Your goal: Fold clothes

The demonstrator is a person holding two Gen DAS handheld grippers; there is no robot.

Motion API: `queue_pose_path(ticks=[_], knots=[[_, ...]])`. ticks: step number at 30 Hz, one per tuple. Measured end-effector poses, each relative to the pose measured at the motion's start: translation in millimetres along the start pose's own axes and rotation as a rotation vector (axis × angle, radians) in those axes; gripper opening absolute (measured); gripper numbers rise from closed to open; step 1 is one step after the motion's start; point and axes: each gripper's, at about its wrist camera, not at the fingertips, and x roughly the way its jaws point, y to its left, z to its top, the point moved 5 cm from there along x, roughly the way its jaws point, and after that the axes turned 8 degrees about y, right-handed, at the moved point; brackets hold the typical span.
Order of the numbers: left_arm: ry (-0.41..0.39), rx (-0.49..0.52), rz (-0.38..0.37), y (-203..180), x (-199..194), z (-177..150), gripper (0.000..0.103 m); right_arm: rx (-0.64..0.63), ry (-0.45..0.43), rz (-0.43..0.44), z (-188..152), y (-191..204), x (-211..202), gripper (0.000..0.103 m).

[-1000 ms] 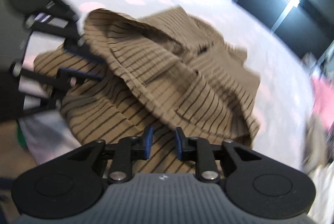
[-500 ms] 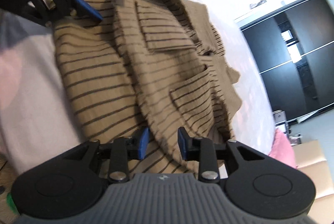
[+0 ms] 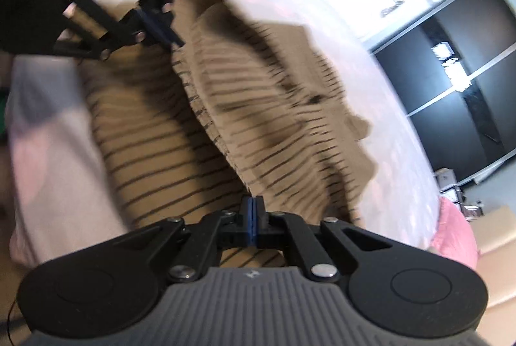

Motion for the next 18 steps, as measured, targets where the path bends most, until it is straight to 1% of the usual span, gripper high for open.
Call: queue_pose_path(ticks=[2, 4, 5, 8, 10, 11, 14, 18], knots=[[0.041, -0.029, -0.05, -1, 6, -8, 0.001, -0.018, 0.039, 0.026, -2, 6, 8, 0.001], [0.056, -0.061, -0.069, 3, 3, -12, 0.002, -0.021, 0.072, 0.032, -5, 6, 12, 0.003], [0.063, -0.077, -0.077, 6, 2, -15, 0.003, -0.013, 0.075, 0.04, -6, 4, 10, 0.003], [0.063, -0.154, -0.133, 15, -13, -16, 0.014, 0.023, 0.069, 0.059, -6, -4, 1, 0.006], [0.053, -0.212, -0.159, 26, -20, -18, 0.015, 0.071, 0.047, 0.062, -6, -13, -7, 0.013], [0.047, -0.242, -0.169, 33, -22, -19, 0.015, 0.099, 0.036, 0.065, -4, -18, -8, 0.014], [0.013, -0.297, -0.156, 45, -36, -19, 0.015, 0.191, 0.0, 0.082, -1, -34, -15, 0.015], [-0.016, -0.352, -0.103, 64, -46, -15, 0.015, 0.371, -0.018, 0.092, 2, -54, -14, 0.015]])
